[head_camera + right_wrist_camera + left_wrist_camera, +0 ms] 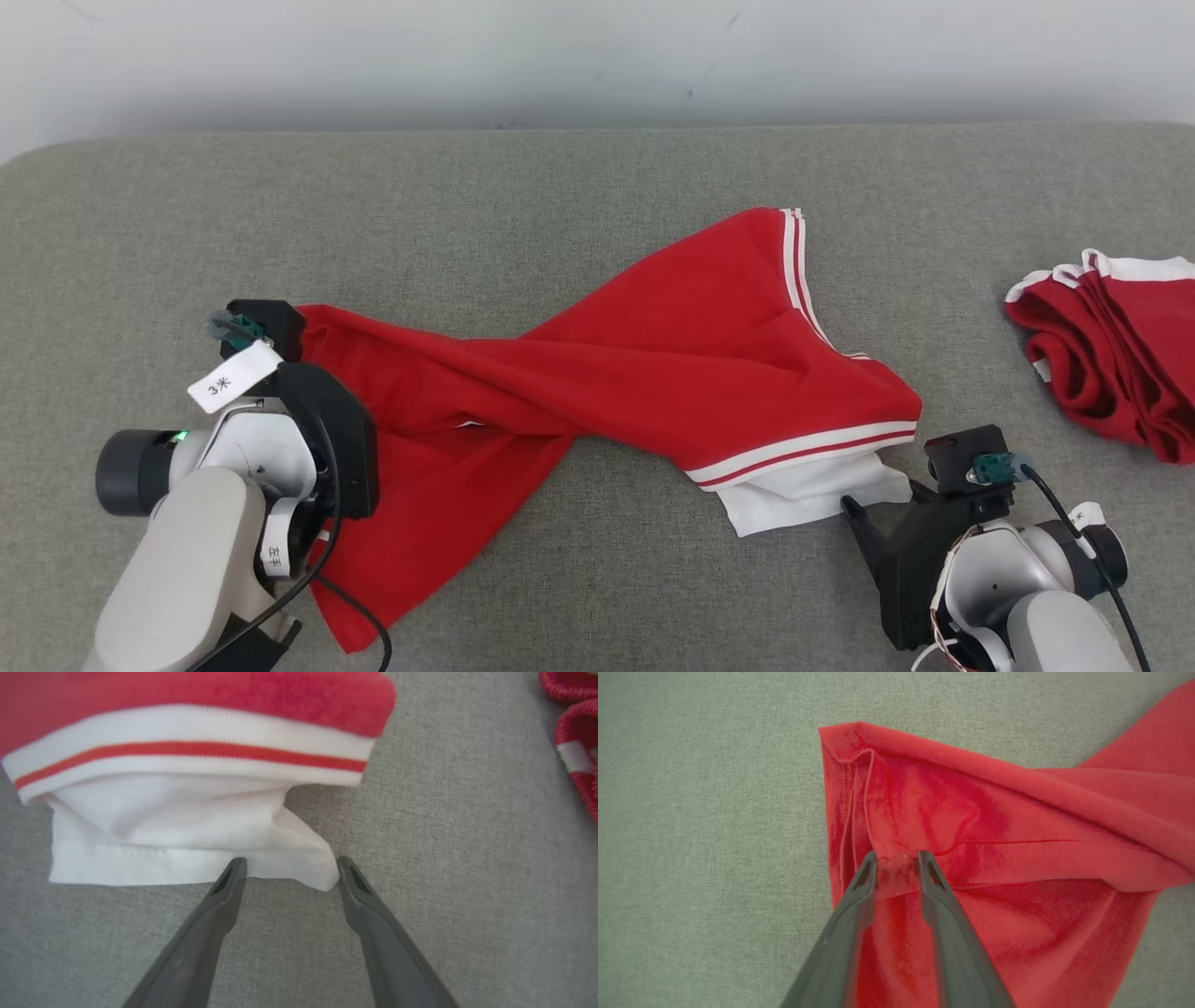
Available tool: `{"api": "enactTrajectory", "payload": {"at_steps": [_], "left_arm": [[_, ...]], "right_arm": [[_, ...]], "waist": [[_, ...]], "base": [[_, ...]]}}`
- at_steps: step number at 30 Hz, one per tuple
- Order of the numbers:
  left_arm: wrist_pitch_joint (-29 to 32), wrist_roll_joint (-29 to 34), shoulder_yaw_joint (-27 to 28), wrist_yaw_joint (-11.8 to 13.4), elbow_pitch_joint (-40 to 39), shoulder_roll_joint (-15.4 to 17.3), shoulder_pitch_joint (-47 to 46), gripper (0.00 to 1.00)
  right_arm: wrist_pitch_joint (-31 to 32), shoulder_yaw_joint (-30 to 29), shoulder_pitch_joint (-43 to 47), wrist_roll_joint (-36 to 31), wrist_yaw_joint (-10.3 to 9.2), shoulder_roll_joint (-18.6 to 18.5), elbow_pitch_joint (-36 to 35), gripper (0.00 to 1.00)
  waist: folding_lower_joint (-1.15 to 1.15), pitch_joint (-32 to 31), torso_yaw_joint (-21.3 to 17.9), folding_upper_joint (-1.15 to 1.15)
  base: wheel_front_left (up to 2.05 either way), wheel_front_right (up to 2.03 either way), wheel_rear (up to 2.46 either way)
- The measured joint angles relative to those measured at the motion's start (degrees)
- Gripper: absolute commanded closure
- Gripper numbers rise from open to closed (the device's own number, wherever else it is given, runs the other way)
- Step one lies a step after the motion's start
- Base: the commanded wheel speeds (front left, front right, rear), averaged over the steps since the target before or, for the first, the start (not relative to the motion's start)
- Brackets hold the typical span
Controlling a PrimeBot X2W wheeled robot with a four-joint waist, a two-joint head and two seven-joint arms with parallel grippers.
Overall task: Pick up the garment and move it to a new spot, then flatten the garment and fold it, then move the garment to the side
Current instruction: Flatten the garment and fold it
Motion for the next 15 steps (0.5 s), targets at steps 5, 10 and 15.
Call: {"api": "enactTrajectory", "payload": {"at_steps": [5, 10, 15], "left_arm": [[0.29, -0.54, -0.07, 0.0, -0.45, -0.01, 0.23, 0.6], [0.3, -1.0, -0.2, 0.0, -0.91, -0.05, 0.25, 0.64], [0.3, -1.32, -0.38, -0.01, -0.87, -0.01, 0.25, 0.74]], "right_arm": [[0.44, -0.42, -0.56, -1.54, 0.05, -0.43, 0.37, 0.0], [-0.58, -1.35, -1.32, -2.34, 0.05, -0.81, 1.31, 0.0], [-1.18, -1.67, -2.55, -2.93, 0.05, -0.96, 2.9, 0.0]], "waist": [[0.0, 0.08, 0.07, 0.0], [0.0, 0.25, -0.12, 0.0], [0.0, 0.49, -0.39, 0.0]], "base": [[0.0, 0.0, 0.0], [0.0, 0.0, 0.0], [0.0, 0.0, 0.0]]}}
